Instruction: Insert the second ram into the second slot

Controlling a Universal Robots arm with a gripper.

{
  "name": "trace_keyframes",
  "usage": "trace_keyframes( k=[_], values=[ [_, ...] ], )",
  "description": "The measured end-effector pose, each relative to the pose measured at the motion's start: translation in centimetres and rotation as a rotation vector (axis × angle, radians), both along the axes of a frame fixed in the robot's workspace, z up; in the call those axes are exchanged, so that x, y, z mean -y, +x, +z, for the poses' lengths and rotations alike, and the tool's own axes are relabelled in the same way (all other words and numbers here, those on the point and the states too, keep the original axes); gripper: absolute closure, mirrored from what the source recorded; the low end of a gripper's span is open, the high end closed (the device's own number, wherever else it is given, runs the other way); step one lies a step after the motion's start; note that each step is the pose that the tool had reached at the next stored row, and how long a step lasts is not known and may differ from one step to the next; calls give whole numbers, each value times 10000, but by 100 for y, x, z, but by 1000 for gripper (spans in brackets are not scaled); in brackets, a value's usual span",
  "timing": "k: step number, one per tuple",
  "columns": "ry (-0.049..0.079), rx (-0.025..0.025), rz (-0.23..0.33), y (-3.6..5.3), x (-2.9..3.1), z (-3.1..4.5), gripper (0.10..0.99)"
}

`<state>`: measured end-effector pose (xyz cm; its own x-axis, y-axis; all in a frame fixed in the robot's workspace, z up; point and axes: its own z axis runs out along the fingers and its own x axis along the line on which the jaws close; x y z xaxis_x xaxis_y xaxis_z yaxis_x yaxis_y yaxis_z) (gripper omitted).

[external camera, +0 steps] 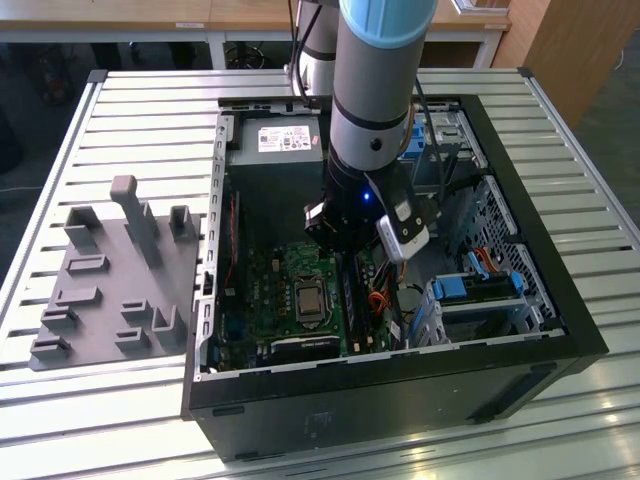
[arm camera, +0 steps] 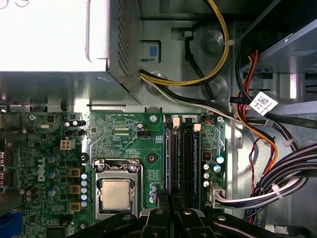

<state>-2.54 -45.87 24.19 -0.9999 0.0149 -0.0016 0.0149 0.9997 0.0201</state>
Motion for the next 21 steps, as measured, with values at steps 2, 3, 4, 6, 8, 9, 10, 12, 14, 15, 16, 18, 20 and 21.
trace_keyframes(
  k=[2,3,4,6,8,9,10,12,14,15,16,18,20,21],
  values=[
    [0,0,-1,0,0,-8,949],
    [0,0,-2,0,0,-14,949],
    [0,0,-2,0,0,-16,949],
    [1,0,-3,0,0,-20,949],
    [1,1,-4,0,0,-26,949],
    [1,1,-5,0,0,-29,949],
    [1,0,-6,0,0,-33,949],
    [1,0,-8,0,0,-43,949],
    [0,0,-10,0,0,-52,949],
    [0,0,-11,0,0,-57,949],
    [0,0,-12,0,0,-62,949],
    [0,0,-13,0,0,-73,949],
    [0,0,-18,0,0,-85,949],
    [0,0,-21,0,0,-90,949]
  ],
)
